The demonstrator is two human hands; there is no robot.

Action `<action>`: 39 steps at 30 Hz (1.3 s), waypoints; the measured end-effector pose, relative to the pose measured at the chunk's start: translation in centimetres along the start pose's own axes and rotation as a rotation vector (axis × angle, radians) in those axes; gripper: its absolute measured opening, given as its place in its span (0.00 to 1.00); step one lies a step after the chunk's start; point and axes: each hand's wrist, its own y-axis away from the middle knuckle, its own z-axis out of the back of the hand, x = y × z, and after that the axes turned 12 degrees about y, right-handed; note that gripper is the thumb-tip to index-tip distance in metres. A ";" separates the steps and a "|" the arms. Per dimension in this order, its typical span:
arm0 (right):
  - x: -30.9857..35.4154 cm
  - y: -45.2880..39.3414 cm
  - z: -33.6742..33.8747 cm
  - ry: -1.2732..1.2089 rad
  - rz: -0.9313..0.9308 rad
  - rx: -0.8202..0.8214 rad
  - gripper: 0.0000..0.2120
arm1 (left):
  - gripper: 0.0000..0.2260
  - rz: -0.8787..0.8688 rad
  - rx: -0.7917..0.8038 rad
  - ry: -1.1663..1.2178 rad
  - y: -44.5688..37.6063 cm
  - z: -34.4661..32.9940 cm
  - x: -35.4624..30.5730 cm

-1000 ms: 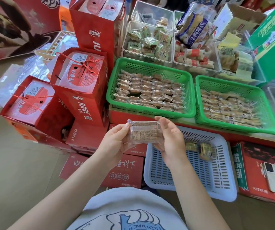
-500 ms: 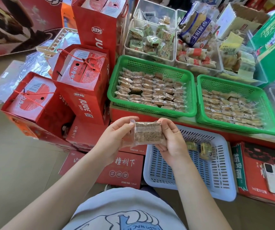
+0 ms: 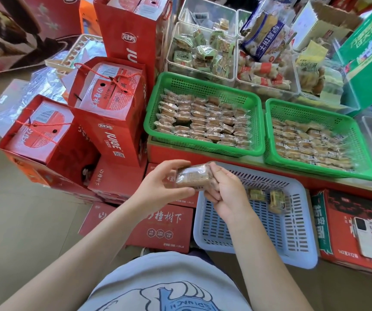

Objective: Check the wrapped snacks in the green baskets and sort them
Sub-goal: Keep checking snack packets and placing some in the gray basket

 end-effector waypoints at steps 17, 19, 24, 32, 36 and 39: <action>-0.3 -0.9 0.0 0.349 0.198 0.057 0.14 | 0.17 0.194 -0.062 0.390 -1.2 -0.4 -0.8; 0.0 -1.2 0.0 0.318 0.164 0.051 0.16 | 0.22 0.244 -0.084 0.481 -1.7 -0.6 -0.9; 0.7 -2.7 0.0 0.282 0.126 0.053 0.17 | 0.22 0.320 -0.144 0.559 -3.4 -0.2 -0.4; 1.3 -7.9 0.3 0.545 0.123 0.181 0.36 | 0.21 0.405 -0.320 0.450 -8.4 1.4 0.0; 2.6 -12.3 0.5 0.637 0.203 -0.010 0.23 | 0.21 0.300 -0.370 0.217 -12.3 3.0 0.7; 4.4 -15.1 0.4 0.634 0.271 -0.186 0.22 | 0.14 0.068 -0.333 -0.363 -15.3 4.4 2.1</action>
